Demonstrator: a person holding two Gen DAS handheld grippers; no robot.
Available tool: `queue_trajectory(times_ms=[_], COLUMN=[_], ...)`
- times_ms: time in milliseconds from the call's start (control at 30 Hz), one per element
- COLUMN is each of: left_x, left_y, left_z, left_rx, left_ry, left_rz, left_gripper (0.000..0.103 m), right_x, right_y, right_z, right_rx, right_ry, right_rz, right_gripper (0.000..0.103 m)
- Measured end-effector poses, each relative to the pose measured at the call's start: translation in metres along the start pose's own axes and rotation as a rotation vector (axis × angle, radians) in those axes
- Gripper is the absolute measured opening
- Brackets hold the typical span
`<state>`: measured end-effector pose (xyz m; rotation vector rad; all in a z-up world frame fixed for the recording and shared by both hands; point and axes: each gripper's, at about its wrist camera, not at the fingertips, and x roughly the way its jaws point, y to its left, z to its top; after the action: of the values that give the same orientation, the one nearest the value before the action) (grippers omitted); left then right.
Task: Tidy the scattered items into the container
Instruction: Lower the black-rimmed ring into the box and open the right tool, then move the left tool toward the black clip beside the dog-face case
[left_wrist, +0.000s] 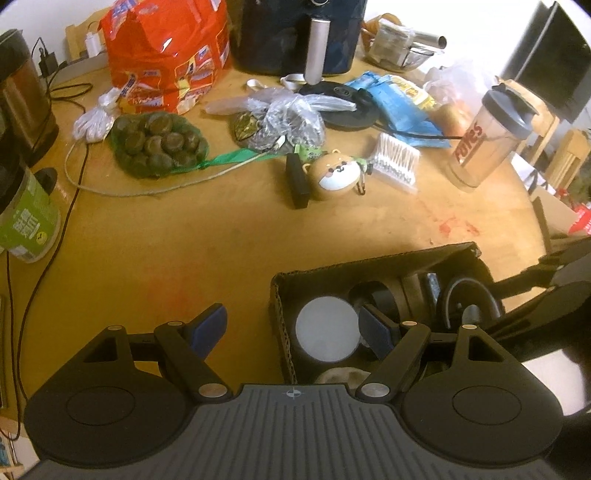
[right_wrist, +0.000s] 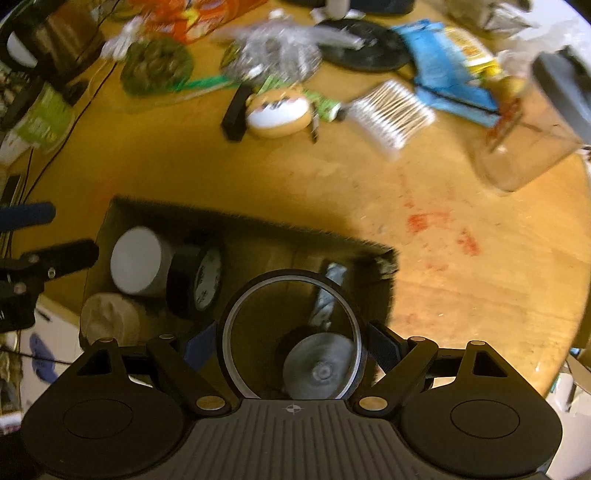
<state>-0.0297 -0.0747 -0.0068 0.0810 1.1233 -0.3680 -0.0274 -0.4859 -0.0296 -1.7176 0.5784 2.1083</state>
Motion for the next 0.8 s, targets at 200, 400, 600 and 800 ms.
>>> queue_trajectory(times_ms=[200, 400, 600, 800], left_x=[0.006, 0.01, 0.014, 0.021], left_y=[-0.001, -0.004, -0.007, -0.012], left_z=[0.002, 0.008, 0.015, 0.021], left_rx=[-0.009, -0.003, 0.003, 0.018], left_ry=[0.018, 0.021, 0.023, 0.031], left_rz=[0.007, 0.006, 0.003, -0.008], left_gripper=[0.079, 0.079, 0.079, 0.079], right_x=[0.015, 0.015, 0.002, -0.013], right_y=[-0.001, -0.009, -0.019, -0.034], right_z=[-0.006, -0.011, -0.011, -0.006], right_rx=[-0.03, -0.029, 0.02, 0.091], right_ry=[0.048, 0.086, 0.077, 0.023], right_rz=[-0.03, 0.003, 0.071, 0.065], right_gripper=[0.087, 0.091, 0.097, 0.103])
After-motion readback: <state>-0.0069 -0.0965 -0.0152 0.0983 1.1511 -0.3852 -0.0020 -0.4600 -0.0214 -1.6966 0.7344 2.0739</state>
